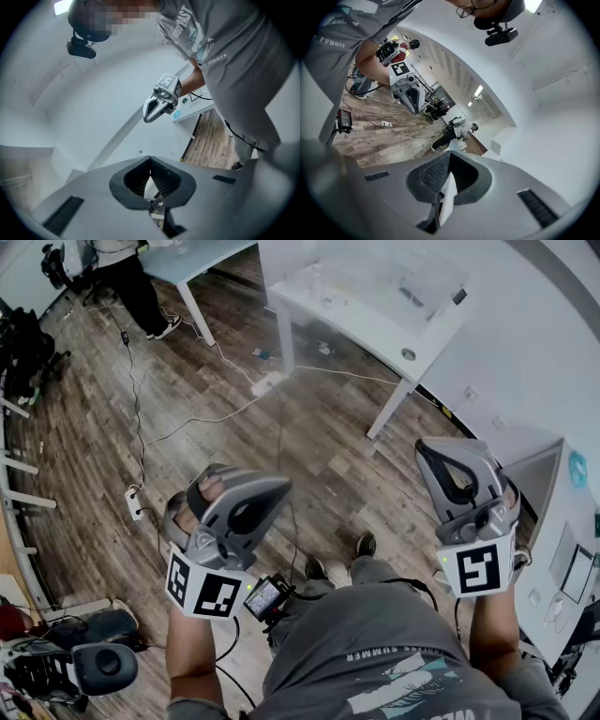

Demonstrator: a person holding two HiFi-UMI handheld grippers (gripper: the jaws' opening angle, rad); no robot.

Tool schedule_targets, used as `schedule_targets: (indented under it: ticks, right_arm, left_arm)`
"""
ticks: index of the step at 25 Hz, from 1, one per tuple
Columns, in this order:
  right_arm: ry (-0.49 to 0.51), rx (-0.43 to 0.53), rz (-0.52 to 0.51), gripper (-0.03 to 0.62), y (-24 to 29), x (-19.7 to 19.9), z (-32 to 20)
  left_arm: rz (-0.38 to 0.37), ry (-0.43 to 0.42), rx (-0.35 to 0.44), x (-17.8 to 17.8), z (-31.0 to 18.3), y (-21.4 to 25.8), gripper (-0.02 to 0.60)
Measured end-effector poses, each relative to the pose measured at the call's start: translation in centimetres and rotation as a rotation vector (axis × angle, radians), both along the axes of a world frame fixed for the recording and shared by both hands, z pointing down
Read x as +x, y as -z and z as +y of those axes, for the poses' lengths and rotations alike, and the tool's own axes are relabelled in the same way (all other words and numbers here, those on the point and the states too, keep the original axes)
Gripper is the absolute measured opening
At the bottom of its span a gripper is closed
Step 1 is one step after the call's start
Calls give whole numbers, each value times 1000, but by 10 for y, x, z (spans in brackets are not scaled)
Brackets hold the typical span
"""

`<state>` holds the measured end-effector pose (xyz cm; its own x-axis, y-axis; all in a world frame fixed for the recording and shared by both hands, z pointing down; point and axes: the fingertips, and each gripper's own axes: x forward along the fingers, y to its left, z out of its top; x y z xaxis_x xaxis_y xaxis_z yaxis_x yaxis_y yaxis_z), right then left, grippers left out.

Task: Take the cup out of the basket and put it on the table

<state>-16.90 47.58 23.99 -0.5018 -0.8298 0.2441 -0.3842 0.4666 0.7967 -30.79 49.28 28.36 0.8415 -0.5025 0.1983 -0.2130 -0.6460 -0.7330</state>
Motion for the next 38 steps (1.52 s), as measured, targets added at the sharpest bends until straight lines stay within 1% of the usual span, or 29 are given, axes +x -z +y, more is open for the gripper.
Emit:
schedule_targets:
  ticks: [3, 6, 11, 15, 19, 24, 26, 29, 32, 38]
  right_arm:
    - [1, -6, -3, 11, 4, -3, -22]
    - [0, -10, -15, 11, 0, 10, -33]
    - [7, -4, -61, 11, -7, 53, -29]
    - [45, -31, -80, 11, -9, 82, -44]
    - [79, -5, -118, 11, 0, 115, -59]
    - [86, 7, -147, 11, 6, 164, -80]
    - [90, 7, -160, 11, 6, 178, -88]
    - [89, 12, -187, 11, 7, 190, -98]
    - [71, 9, -205, 11, 5, 196, -109]
    - [24, -3, -166, 11, -3, 184, -138]
  left_arm:
    - [6, 1, -8, -3, -22, 5, 9]
    - [-1, 5, -16, 9, -30, 2, 9]
    - [-33, 31, -17, 48, -22, -6, 9]
    - [-46, 51, -23, 79, -41, -1, 9]
    - [-60, 73, -20, 116, -59, 6, 9]
    - [-102, 77, -11, 168, -78, 17, 9]
    - [-122, 80, -12, 183, -84, 20, 9]
    - [-140, 84, -15, 194, -93, 23, 9]
    - [-149, 71, -14, 198, -104, 24, 9]
    - [-110, 32, -11, 185, -144, 12, 9]
